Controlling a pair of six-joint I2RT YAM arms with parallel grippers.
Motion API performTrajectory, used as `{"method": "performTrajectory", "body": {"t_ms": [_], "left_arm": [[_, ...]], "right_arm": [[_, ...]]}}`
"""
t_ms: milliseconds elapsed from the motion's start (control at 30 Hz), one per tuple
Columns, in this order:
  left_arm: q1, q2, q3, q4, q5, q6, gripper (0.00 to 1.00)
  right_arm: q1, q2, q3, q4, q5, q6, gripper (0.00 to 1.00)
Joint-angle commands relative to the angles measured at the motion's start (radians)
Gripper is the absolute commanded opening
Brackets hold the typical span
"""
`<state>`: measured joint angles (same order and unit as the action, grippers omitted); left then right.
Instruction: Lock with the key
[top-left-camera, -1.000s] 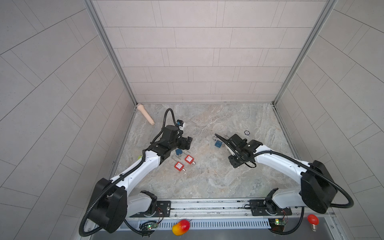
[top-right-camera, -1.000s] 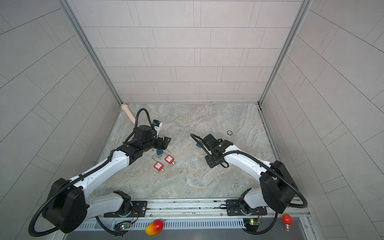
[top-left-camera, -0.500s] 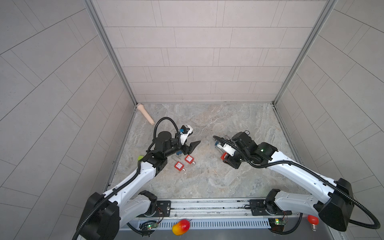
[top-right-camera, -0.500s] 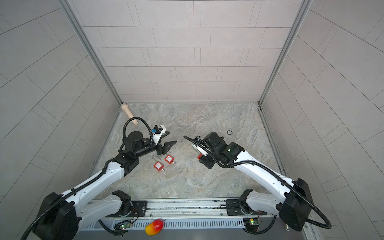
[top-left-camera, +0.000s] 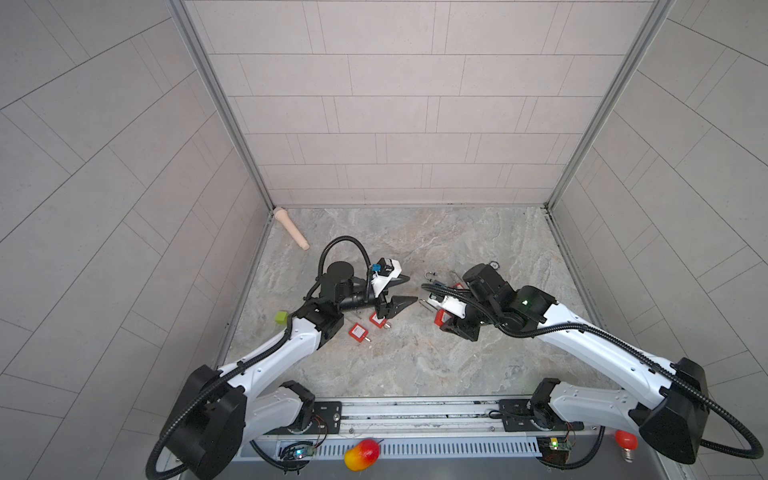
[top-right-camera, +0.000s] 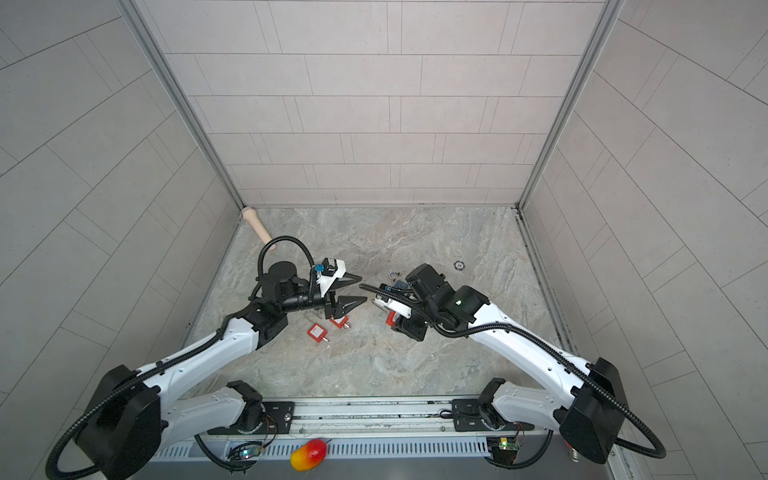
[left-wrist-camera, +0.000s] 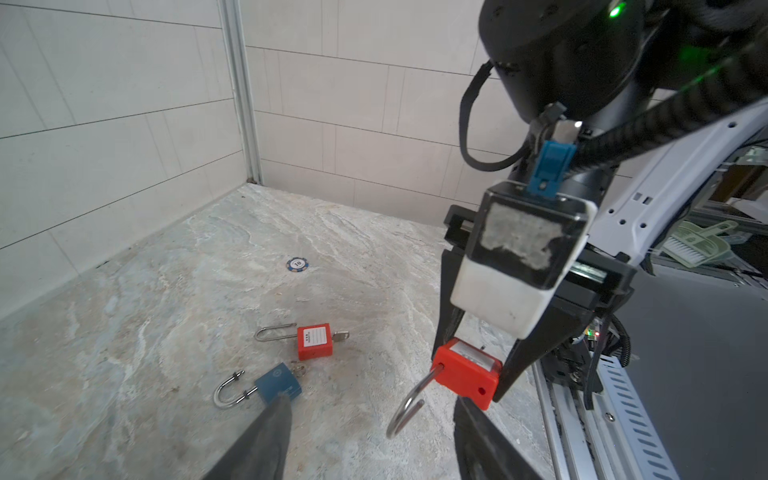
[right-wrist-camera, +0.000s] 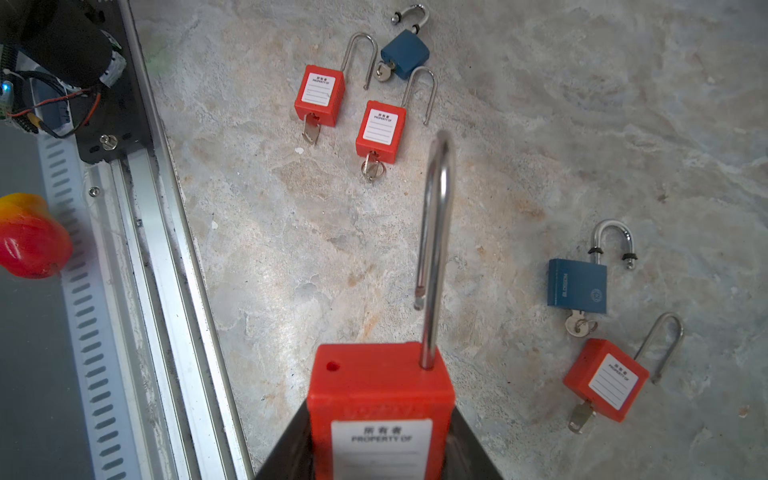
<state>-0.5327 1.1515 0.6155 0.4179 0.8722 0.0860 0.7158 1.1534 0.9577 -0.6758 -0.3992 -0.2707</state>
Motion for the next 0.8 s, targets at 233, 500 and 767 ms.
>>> {"method": "performTrajectory", "body": {"t_ms": [233,500,767], "left_arm": [[-0.018,0.046,0.097,-0.089,0.098,0.063,0.58],[-0.03,0.051,0.096,-0.123,0.107,0.078,0.52],[-0.043,0.051,0.115,-0.191,0.103,0.124,0.4]], "right_arm": [[0.01,-0.046,0.04,0.002,-0.044,-0.088,0.21],[0.011,-0.077,0.021,0.039,-0.075,-0.119,0.2],[0.011,-0.08,0.028,0.033,-0.063,-0.138,0.17]]}}
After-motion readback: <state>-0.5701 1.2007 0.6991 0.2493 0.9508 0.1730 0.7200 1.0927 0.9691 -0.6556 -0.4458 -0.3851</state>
